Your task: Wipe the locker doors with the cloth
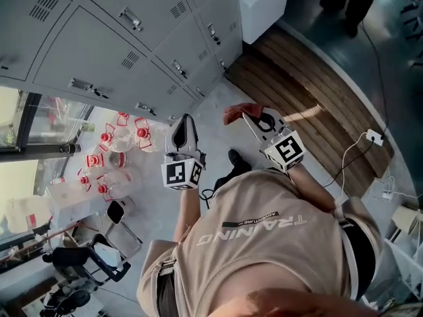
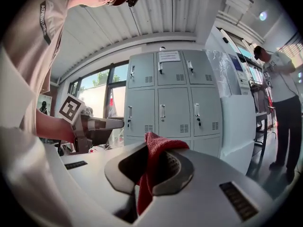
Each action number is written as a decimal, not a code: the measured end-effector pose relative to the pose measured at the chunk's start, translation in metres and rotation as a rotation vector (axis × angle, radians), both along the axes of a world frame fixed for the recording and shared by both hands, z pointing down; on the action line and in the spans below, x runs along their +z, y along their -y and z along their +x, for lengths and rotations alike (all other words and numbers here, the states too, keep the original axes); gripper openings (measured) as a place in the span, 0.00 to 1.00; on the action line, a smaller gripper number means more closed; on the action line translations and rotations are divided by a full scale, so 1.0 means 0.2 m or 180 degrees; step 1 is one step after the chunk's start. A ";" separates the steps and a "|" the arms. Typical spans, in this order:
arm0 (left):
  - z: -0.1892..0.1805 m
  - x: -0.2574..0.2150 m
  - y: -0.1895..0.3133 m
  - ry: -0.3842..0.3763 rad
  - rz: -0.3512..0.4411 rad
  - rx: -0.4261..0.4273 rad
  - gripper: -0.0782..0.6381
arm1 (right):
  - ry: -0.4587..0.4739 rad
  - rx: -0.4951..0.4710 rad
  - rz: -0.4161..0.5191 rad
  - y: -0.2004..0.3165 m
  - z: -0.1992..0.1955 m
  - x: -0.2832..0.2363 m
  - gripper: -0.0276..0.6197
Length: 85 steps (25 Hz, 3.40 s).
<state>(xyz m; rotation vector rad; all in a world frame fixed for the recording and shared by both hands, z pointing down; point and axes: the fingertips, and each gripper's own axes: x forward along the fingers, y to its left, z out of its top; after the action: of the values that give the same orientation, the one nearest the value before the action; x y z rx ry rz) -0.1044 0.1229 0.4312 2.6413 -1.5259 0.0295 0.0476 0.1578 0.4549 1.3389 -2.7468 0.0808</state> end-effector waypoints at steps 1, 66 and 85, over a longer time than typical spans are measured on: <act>-0.02 0.00 0.05 -0.0012 0.0021 0.0018 0.12 | -0.0022 0.0011 0.0034 0.05 -0.02 -0.02 0.09; -0.60 -0.12 1.54 -0.0089 0.0089 -0.1190 0.12 | 0.0067 -0.2077 0.0674 1.85 -0.96 -0.69 0.09; -0.62 -0.16 1.45 -0.0149 0.0207 -0.1129 0.12 | 0.0049 -0.1651 0.2166 1.97 -1.17 -1.72 0.09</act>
<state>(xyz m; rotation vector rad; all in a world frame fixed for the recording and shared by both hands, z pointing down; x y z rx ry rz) -0.2283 -0.1670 0.3996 2.3558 -1.9831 -0.1072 -0.1869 -0.2355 0.1108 0.6278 -3.1566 -0.9429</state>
